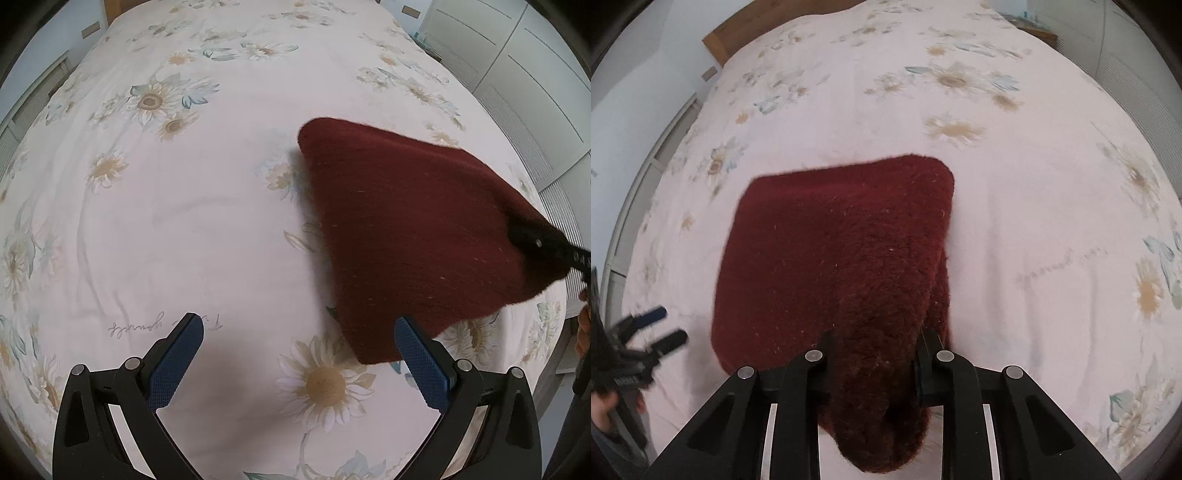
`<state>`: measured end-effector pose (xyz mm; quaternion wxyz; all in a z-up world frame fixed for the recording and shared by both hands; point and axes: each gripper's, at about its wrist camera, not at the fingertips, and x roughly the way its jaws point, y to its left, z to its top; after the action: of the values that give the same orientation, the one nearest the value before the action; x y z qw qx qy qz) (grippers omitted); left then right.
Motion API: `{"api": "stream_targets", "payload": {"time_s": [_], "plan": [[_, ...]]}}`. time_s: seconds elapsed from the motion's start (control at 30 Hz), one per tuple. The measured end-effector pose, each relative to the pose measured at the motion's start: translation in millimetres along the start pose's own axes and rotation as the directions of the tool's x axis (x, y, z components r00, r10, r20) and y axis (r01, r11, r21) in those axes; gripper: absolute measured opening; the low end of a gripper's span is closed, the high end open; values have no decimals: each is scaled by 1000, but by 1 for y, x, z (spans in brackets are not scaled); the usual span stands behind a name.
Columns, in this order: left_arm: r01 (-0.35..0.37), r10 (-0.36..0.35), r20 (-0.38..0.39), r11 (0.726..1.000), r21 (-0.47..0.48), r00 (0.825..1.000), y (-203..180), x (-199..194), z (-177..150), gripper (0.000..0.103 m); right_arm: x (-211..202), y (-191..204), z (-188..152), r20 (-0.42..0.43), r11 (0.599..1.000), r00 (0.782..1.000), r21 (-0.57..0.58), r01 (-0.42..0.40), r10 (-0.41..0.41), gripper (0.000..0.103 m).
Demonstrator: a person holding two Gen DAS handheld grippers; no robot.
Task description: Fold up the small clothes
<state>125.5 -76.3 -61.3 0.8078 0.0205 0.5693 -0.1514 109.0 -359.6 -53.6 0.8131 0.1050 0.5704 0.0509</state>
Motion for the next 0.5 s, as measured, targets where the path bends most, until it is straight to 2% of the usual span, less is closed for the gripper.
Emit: {"api": "stream_targets", "payload": {"time_s": [0.07,0.13,0.23,0.27,0.3,0.33,0.5], "plan": [[5,-5,-3,1000,7,1000,-4,1,0,102,12,-8,-8,-29,1000,1000,3,11,-11,27],[18,-18,-9,1000,9,1000,-9,4,0,102,24,-18,-13,-34,999,999,45,-16,17,37],[40,-40,-22,999,2,999,-14,10,2,102,24,-23,-13,-11,997,999,76,-29,30,54],[49,-49,-24,999,0,999,-15,11,3,102,22,-22,-11,-7,997,1000,72,-18,18,67],[55,-55,-24,999,-3,998,-16,12,4,102,17,-22,-10,0,998,1000,67,10,-10,76],[54,-54,-23,999,-4,998,-17,13,7,102,12,-22,-8,11,998,1000,64,23,-24,78],[49,-49,19,999,-2,999,-24,12,28,102,-14,-26,9,71,997,997,73,-15,10,87]]}}
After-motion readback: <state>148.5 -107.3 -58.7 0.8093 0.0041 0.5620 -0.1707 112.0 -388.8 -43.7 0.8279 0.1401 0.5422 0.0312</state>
